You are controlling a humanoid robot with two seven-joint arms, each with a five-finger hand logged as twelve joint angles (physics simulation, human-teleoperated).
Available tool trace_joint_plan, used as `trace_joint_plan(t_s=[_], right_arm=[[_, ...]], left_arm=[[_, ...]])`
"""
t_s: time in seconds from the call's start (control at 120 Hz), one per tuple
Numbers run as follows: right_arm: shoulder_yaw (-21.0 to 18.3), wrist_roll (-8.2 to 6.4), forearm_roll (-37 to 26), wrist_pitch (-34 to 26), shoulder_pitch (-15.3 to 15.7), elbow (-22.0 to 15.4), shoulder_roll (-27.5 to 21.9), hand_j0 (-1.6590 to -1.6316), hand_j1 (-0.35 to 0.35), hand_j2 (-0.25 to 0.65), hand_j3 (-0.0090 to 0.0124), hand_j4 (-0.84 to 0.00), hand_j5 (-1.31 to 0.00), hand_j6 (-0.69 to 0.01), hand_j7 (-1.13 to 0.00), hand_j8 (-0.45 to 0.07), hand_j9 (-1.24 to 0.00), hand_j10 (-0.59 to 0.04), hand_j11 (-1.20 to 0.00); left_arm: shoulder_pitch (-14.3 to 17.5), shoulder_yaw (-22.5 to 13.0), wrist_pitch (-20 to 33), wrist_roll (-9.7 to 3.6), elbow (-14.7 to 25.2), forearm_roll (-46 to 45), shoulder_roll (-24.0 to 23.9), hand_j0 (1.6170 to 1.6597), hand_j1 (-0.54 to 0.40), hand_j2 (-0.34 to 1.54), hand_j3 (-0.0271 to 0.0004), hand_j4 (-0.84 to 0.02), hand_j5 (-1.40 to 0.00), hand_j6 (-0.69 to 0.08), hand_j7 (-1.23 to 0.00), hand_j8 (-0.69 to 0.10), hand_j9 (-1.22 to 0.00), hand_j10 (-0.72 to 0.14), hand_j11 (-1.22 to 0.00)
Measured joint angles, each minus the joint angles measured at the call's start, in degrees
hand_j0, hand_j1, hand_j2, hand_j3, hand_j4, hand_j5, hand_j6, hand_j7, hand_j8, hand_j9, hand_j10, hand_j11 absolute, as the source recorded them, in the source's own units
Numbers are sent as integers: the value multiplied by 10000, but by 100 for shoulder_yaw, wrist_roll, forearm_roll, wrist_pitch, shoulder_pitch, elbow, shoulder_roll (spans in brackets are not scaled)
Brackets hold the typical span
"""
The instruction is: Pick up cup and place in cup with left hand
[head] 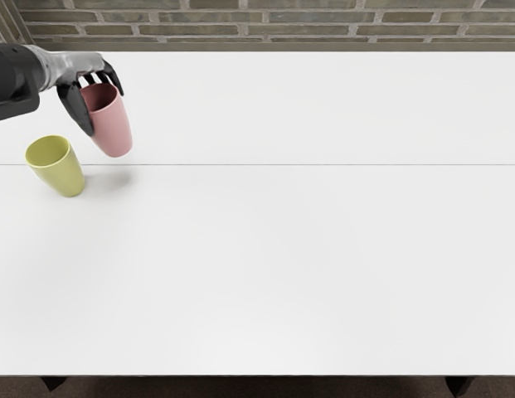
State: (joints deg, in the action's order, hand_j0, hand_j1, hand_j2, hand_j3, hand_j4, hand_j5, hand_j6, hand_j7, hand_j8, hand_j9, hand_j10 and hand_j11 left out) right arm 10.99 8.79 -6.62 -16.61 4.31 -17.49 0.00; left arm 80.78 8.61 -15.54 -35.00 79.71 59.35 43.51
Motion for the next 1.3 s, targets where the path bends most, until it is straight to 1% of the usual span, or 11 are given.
trace_joint_plan(t_s=[0.175,0.292,0.483,0.625,0.7,0.817,0.975,1.042,1.175,1.225,1.3], right_arm=[[0,0,2,0,0,0,0,-16581,-3160,-56,0,-275,-358,-275,-358,-274,-358,-274,-358],[0,0,1,0,0,0,0,-16581,-3160,-56,0,-275,-358,-275,-358,-274,-358,-274,-358],[0,0,0,0,1,0,0,-16581,-3160,-56,0,-275,-358,-275,-358,-275,-358,-274,-358],[0,0,0,0,1,0,0,-16581,-3160,-56,0,-275,-358,-275,-358,-275,-358,-275,-358],[0,0,0,0,1,0,0,-16581,-3160,-56,0,-275,-358,-275,-358,-275,-358,-275,-358],[0,0,2,0,1,0,0,-16581,-3160,-56,0,-275,-358,-275,-358,-275,-358,-275,-358],[0,0,1,0,0,0,0,-16581,-3160,-56,0,-275,-358,-275,-358,-275,-358,-275,-358],[0,0,1,0,1,0,0,-16581,-3160,-56,0,-275,-358,-275,-358,-275,-358,-275,-358],[0,0,1,0,2,0,0,-16581,-3160,-56,0,-275,-358,-275,-358,-275,-358,-275,-358],[0,0,2,0,1,0,0,-16581,-3160,-56,0,-275,-358,-275,-358,-275,-358,-275,-358],[0,0,1,0,1,0,0,-16581,-3160,-56,0,-275,-358,-275,-358,-275,-358,-275,-358]], left_arm=[[178,4,-524,0,-5,-56,6,16565,-1475,1089,0,-4121,-5998,-2673,-6072,-3018,-5951,-4473,-5948],[297,5,-760,-1,-6,-71,165,16564,-1333,949,0,-4119,-6067,-2756,-6121,-3140,-5921,-4424,-5921],[420,6,-916,0,-23,-60,305,16566,-1429,1036,0,-4229,-5930,-2827,-5929,-3129,-5876,-4422,-5872],[517,6,-1006,0,-31,-72,413,16561,-1188,781,0,-4259,-5970,-2865,-5971,-3179,-5872,-4406,-5868],[555,7,-1038,0,-32,-75,458,16563,-1236,778,0,-4306,-5964,-2942,-5954,-3257,-5865,-4406,-5863],[552,5,-1096,0,-33,-75,590,16565,-1294,937,0,-4280,-5962,-2896,-5946,-3211,-5860,-4402,-5859],[522,1,-1143,1,-37,-74,691,16563,-1188,812,0,-4374,-5944,-3076,-5837,-3303,-5855,-4407,-5854],[495,-4,-1154,0,-46,-70,746,16563,-1276,862,0,-4324,-5952,-2981,-5857,-3264,-5858,-4406,-5854],[467,-16,-1200,0,-166,-72,747,16562,-1251,823,0,-4321,-5960,-2968,-5861,-3237,-5863,-4398,-5860],[464,-25,-1210,0,-207,-73,741,16560,-1017,488,0,-4336,-5946,-3044,-5858,-3303,-5856,-4404,-5854],[452,-38,-1219,0,-281,-71,738,16562,-1141,669,0,-4340,-5945,-3090,-5857,-3352,-5854,-4404,-5852]])
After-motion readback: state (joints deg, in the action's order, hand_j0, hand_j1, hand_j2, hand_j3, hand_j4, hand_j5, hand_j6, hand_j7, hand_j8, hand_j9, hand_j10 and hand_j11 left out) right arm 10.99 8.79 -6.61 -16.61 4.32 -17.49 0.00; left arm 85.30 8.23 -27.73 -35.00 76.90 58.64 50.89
